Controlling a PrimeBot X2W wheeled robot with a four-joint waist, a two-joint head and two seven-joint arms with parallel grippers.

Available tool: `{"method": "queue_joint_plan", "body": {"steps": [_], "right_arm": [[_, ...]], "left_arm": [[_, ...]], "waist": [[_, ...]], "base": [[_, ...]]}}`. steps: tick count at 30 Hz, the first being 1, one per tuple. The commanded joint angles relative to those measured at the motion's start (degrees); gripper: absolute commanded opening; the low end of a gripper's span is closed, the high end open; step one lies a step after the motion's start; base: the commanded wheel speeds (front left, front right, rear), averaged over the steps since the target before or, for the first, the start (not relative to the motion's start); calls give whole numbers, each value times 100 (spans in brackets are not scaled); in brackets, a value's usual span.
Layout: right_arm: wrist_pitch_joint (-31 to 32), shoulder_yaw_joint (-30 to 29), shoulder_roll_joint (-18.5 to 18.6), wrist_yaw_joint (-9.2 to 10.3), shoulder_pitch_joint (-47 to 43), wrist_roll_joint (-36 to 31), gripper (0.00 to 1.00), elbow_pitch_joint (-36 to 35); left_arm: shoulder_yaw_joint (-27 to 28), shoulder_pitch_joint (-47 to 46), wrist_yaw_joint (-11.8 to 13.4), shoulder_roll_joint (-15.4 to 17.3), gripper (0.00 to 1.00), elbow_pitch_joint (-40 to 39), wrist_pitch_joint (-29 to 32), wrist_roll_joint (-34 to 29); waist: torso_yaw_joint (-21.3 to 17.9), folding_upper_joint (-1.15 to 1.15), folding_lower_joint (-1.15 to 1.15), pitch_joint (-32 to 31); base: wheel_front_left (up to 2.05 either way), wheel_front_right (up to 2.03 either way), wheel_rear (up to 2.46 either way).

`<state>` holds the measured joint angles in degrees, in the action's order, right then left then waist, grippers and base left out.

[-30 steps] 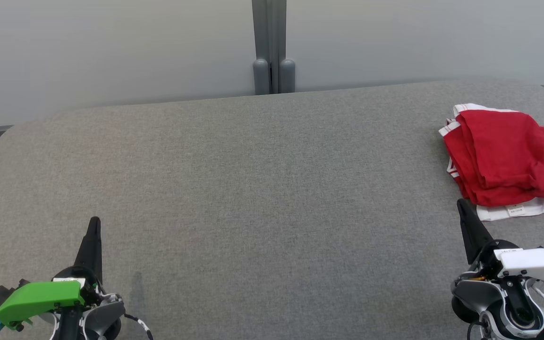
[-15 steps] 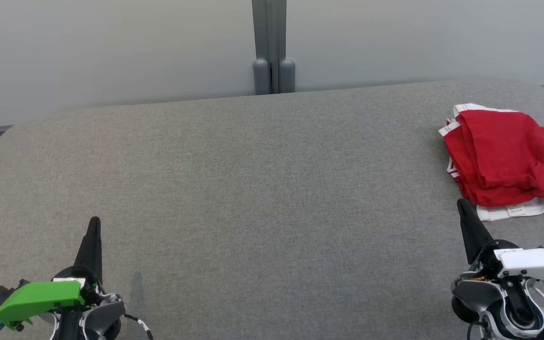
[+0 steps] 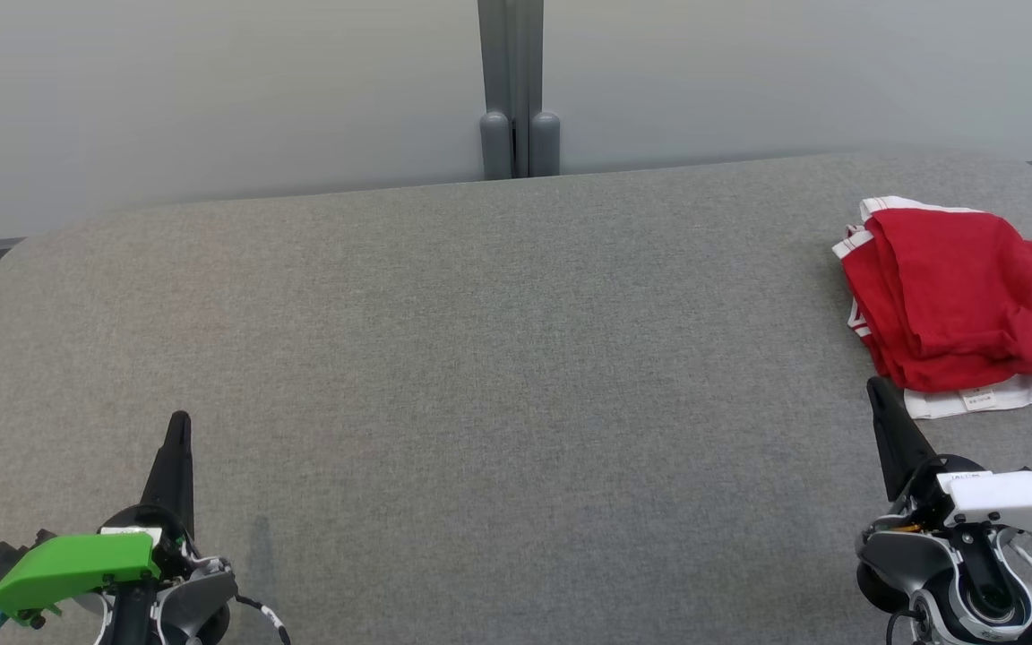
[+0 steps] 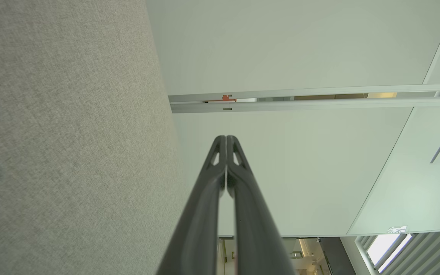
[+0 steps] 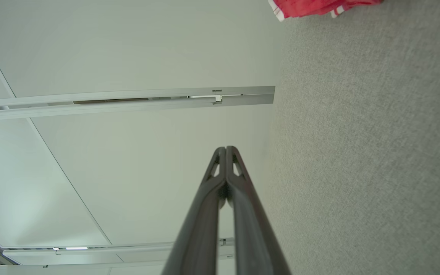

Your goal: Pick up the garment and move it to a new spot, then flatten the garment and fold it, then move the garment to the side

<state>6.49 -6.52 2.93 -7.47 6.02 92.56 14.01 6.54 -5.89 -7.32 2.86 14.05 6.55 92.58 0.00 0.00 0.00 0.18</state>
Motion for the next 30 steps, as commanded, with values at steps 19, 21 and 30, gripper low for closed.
{"method": "queue_joint_plan", "body": {"steps": [19, 21, 30], "right_arm": [[25, -14, 2, -4, 31, -32, 0, 10], [25, -14, 2, -3, 31, -32, 0, 10], [26, -14, 1, -4, 31, -33, 0, 11]], "left_arm": [[18, -64, -34, 7, 0, 6, 23, -41], [18, -64, -35, 7, 0, 6, 23, -41], [18, -64, -35, 7, 0, 6, 23, -41]], "waist": [[0, 0, 0, 0], [0, 0, 0, 0], [0, 0, 0, 0]], "base": [[0, 0, 0], [0, 0, 0], [0, 0, 0]]}}
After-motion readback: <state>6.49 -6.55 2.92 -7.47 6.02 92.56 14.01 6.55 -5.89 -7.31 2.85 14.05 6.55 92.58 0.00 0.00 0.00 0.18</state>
